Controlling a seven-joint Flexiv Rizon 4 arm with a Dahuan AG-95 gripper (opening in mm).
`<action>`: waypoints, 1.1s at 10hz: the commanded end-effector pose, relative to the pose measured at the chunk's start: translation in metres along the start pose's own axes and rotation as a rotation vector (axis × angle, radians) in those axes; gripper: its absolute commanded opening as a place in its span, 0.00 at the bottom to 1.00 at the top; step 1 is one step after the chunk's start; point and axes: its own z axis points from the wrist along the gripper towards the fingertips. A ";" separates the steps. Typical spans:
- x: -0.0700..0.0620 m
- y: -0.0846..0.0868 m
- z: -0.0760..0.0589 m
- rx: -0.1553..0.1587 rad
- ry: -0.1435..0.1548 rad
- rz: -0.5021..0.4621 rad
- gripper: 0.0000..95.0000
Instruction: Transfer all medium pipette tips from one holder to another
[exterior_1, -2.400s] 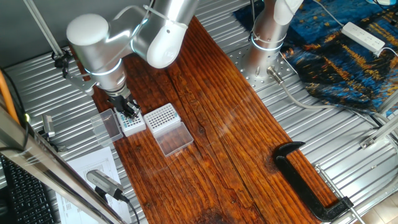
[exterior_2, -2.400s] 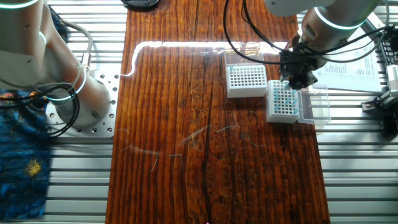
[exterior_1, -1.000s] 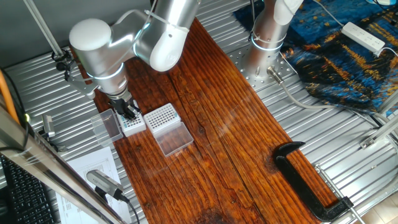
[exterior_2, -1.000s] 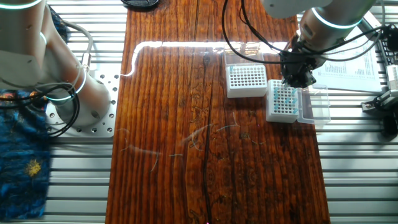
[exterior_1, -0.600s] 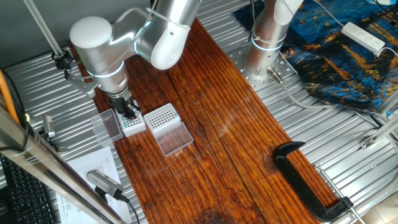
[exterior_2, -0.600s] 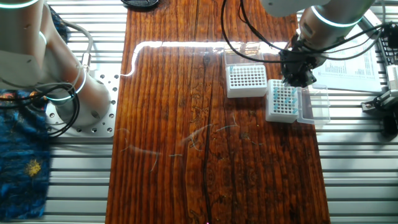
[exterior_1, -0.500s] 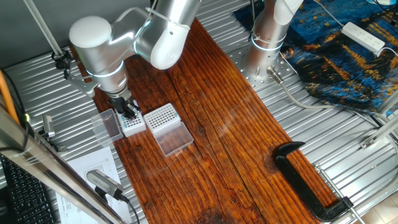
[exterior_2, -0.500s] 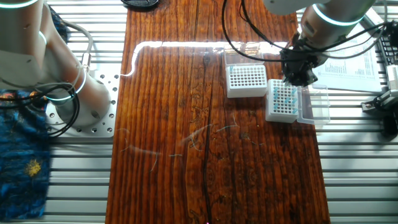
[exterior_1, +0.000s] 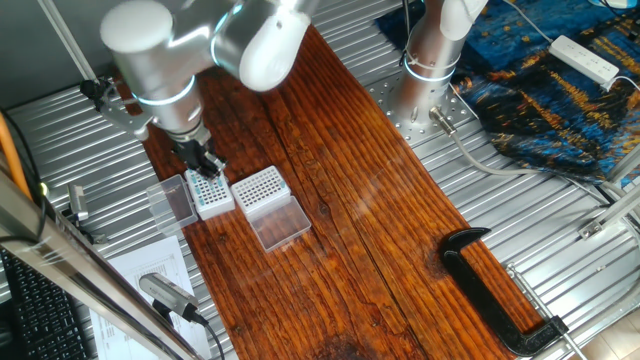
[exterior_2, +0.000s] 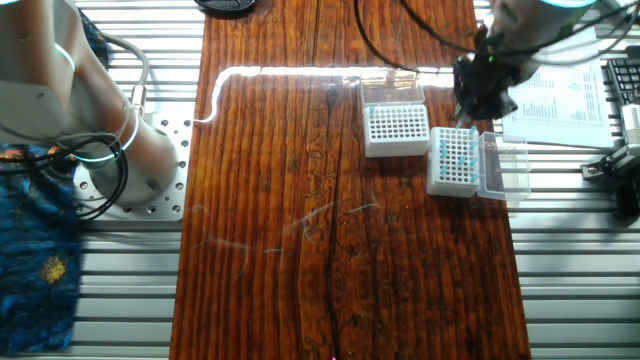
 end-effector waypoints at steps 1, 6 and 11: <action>0.006 0.016 -0.024 -0.015 0.029 0.025 0.00; 0.034 0.043 -0.012 -0.039 0.024 0.084 0.00; 0.045 0.071 0.008 -0.036 0.021 0.143 0.00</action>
